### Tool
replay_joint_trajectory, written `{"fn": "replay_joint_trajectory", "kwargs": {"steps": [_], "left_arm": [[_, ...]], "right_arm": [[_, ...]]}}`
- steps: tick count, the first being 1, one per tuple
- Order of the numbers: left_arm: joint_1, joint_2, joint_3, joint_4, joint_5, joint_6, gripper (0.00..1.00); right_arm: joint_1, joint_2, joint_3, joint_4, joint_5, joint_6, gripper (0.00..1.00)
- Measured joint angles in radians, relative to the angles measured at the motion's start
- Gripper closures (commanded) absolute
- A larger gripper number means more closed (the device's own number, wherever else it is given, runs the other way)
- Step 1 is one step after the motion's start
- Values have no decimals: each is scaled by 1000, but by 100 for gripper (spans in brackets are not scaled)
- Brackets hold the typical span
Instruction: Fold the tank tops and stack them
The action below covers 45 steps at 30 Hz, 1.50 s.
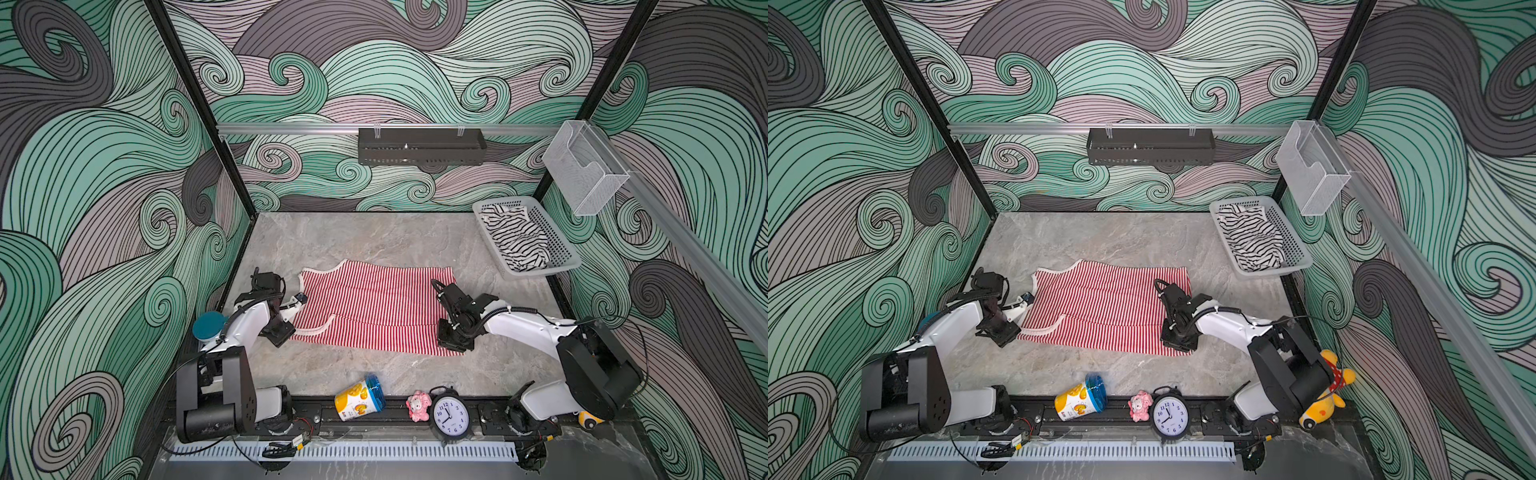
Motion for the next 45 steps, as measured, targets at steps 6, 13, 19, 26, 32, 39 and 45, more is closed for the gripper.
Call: {"fn": "replay_joint_trajectory", "kwargs": {"steps": [6, 13, 19, 26, 32, 39, 45], "left_arm": [[0, -6, 147, -41, 83, -41, 29], [-35, 74, 336, -49, 238, -154, 27], [-160, 281, 534, 0, 264, -286, 33], [-271, 623, 859, -15, 254, -422, 39], [-293, 856, 1078, -57, 261, -495, 40], [-299, 925, 1144, -97, 299, -539, 39], [-299, 925, 1144, -101, 320, -558, 39]], "right_arm": [[-33, 6, 156, -67, 26, -48, 52], [-167, 67, 312, -88, 27, -130, 55], [-309, 240, 481, -98, 31, -202, 62], [-425, 454, 707, -103, 23, -243, 69], [-465, 602, 849, -123, 18, -265, 73], [-480, 692, 917, -146, 6, -272, 73], [-483, 723, 955, -151, -12, -272, 73]]}}
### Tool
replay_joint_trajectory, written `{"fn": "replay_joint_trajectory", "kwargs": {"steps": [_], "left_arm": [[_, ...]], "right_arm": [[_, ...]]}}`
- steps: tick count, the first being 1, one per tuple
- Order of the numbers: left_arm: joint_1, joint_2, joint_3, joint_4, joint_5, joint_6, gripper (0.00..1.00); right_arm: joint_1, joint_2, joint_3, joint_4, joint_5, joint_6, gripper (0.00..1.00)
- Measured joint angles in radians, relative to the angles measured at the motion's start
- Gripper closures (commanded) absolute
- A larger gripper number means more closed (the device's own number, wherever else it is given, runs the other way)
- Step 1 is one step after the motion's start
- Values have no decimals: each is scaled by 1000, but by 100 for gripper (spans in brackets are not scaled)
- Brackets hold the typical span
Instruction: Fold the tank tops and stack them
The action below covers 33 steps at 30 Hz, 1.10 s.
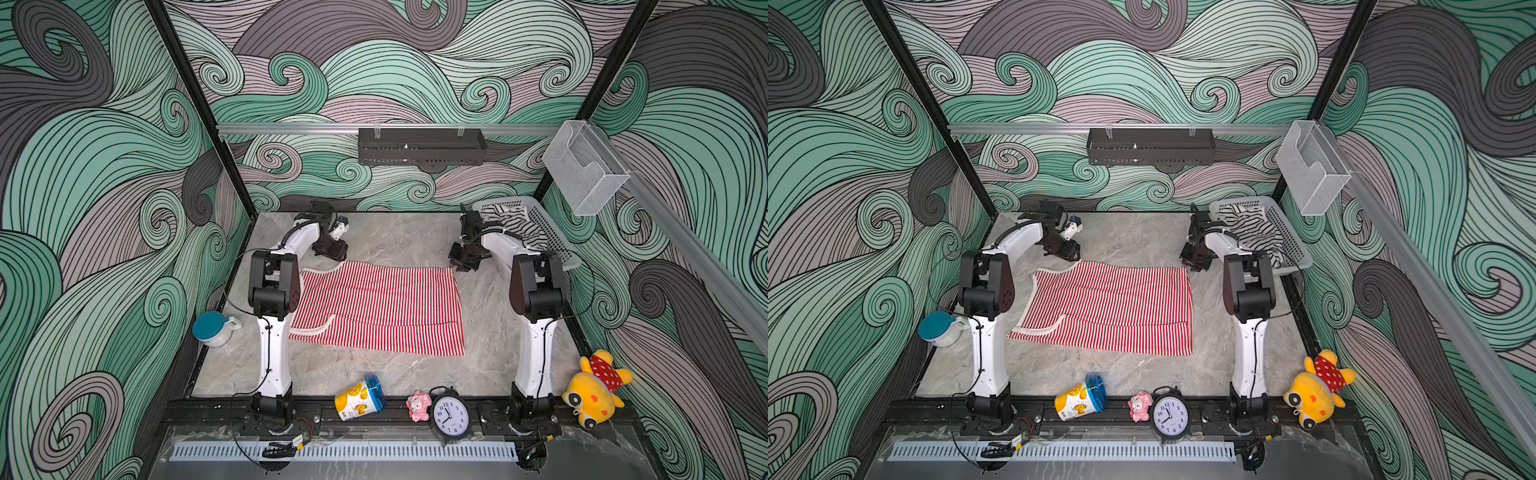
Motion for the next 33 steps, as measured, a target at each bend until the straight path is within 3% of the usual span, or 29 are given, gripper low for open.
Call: {"fn": "replay_joint_trajectory", "kwargs": {"steps": [12, 19, 29, 33], "left_arm": [[0, 0, -6, 1, 10, -14, 39], [0, 0, -6, 1, 10, -17, 39], [0, 27, 23, -23, 24, -13, 36], [-6, 74, 71, -44, 32, -6, 39]], "right_arm": [[0, 58, 42, -3, -49, -4, 79], [0, 76, 67, -9, -63, -19, 100], [6, 68, 60, -10, -66, -35, 100], [12, 46, 38, -13, -66, -42, 100]]}}
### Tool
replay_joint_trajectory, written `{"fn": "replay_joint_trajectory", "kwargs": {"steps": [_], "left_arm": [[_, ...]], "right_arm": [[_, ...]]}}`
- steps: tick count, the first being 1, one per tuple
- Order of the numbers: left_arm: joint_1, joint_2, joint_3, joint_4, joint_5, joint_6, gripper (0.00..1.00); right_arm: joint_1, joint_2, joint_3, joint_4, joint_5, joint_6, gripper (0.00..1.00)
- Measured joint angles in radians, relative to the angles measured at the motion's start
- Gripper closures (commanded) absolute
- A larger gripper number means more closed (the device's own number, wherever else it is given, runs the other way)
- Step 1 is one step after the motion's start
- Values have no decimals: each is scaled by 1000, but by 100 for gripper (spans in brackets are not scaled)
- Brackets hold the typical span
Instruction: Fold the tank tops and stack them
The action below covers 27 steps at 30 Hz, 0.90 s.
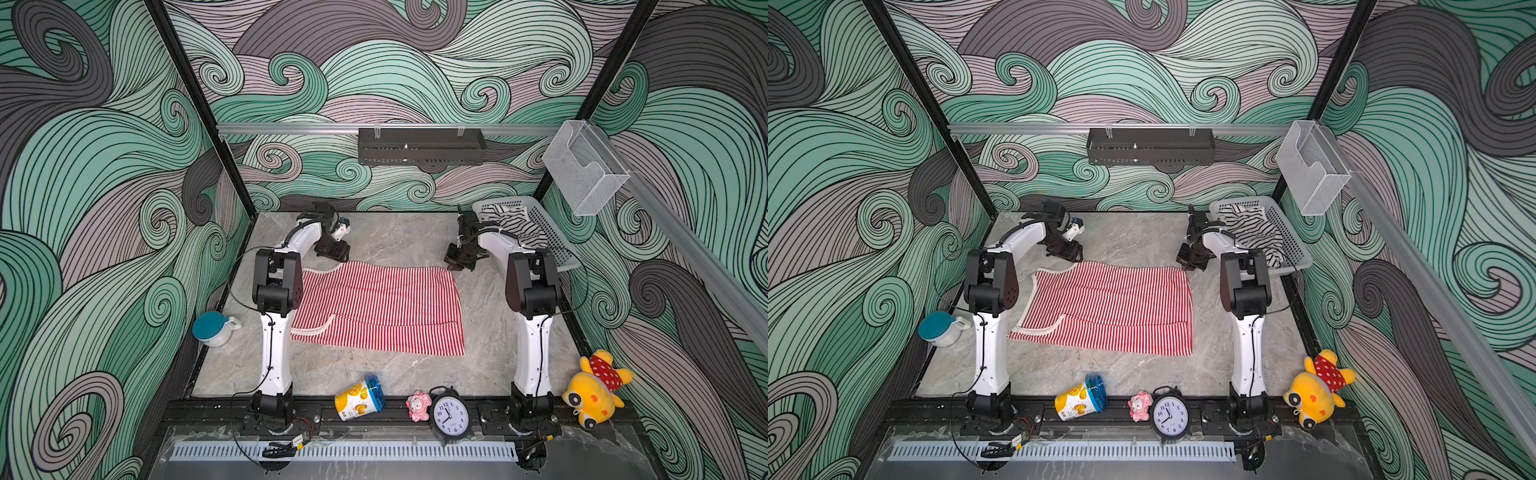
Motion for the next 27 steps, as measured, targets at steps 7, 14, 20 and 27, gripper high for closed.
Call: {"fn": "replay_joint_trajectory", "kwargs": {"steps": [7, 14, 20, 27], "left_arm": [[-27, 51, 47, -18, -4, 5, 41], [-40, 89, 100, -19, -69, -3, 46], [-45, 111, 108, -29, -101, 0, 50], [-45, 113, 108, -29, -114, 6, 63]], "right_arm": [[6, -46, -32, 3, 0, -3, 100], [6, -61, -60, 11, 0, -3, 100], [6, -61, -71, 11, 0, -3, 100], [6, -61, -71, 11, 0, -3, 100]]}}
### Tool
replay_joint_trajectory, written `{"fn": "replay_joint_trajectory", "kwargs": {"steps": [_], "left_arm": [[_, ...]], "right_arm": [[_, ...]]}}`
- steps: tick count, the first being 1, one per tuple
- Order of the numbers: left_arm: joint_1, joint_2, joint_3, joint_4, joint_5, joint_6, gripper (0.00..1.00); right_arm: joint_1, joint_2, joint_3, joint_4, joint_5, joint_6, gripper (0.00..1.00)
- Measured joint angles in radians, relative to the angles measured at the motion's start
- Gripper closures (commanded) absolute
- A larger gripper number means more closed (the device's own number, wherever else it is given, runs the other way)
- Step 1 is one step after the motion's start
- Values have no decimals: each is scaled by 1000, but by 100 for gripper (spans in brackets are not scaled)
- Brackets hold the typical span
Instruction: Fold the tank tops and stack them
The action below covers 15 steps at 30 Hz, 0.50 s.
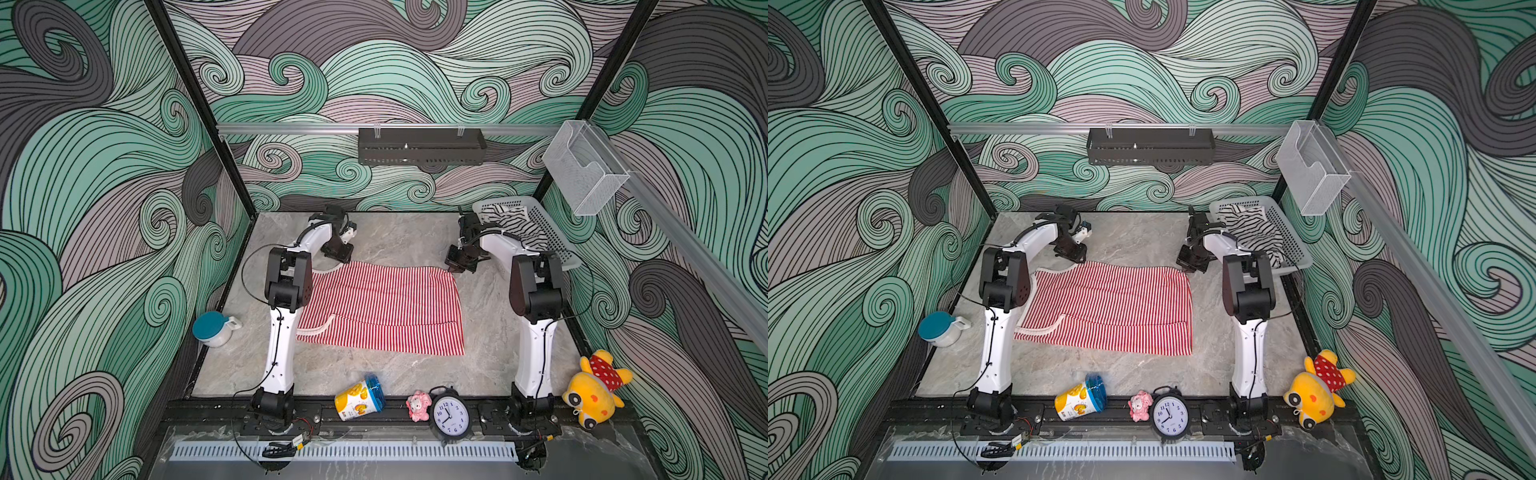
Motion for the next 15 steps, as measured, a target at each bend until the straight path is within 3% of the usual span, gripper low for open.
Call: {"fn": "replay_joint_trajectory", "kwargs": {"steps": [11, 15], "left_arm": [[-11, 1, 0, -2, 3, 24, 80], [-12, 1, 0, 0, 5, 24, 94]], "right_arm": [[0, 0, 0, 0, 0, -1, 100], [0, 0, 0, 0, 0, -5, 100]]}}
